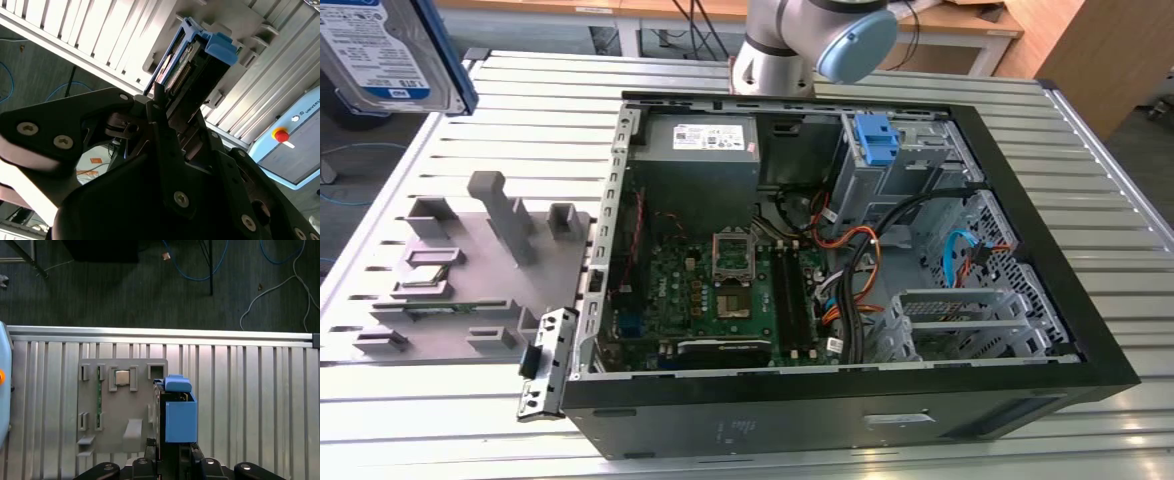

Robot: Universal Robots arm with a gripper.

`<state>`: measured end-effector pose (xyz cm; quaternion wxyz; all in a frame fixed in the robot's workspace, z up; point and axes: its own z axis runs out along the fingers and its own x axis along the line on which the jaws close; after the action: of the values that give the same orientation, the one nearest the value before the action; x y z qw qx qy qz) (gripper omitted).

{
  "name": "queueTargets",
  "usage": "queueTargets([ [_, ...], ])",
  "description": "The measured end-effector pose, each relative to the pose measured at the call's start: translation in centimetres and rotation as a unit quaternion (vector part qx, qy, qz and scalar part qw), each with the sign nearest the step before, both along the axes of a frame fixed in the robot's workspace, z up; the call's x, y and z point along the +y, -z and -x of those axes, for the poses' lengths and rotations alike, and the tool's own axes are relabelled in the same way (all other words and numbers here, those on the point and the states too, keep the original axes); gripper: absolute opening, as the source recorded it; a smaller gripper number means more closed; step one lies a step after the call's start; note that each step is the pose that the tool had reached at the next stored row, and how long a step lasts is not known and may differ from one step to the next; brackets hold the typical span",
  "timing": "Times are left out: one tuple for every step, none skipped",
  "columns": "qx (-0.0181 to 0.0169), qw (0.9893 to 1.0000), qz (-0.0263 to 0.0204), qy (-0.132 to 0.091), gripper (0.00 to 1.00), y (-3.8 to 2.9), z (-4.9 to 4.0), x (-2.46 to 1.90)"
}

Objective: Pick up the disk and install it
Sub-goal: 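Pick up the disk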

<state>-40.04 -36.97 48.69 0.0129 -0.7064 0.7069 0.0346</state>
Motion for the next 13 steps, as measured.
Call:
queueTargets([
  [0.0, 1.0, 0.0, 0.0, 0.35, 0.0, -0.14, 0.0],
  [0.0, 1.0, 0.0001, 0.001, 0.35, 0.0, -0.27, 0.0],
  [0.0, 1.0, 0.0, 0.001, 0.35, 0.0, -0.4, 0.0],
  [0.0, 1.0, 0.0, 0.001, 0.35, 0.0, -0.54, 0.0],
  [0.0, 1.0, 0.0, 0.001, 0.35, 0.0, -0.68, 0.0],
  [0.0001, 1.0, 0.0, 0.002, 0.35, 0.0, -0.82, 0.0],
  [0.0, 1.0, 0.0, 0.002, 0.35, 0.0, -0.97, 0.0],
  [0.0, 1.0, 0.0, 0.002, 0.35, 0.0, -1.13, 0.0],
  [0.0, 1.0, 0.0, 0.002, 0.35, 0.0, -1.29, 0.0],
  [0.0, 1.0, 0.0, 0.002, 0.35, 0.0, -1.46, 0.0],
  [0.0, 1.0, 0.0, 0.002, 0.35, 0.0, -1.64, 0.0],
  [0.0, 1.0, 0.0, 0.002, 0.35, 0.0, -1.82, 0.0],
  [0.0, 1.0, 0.0, 0.002, 0.35, 0.0, -2.0, 0.0],
])
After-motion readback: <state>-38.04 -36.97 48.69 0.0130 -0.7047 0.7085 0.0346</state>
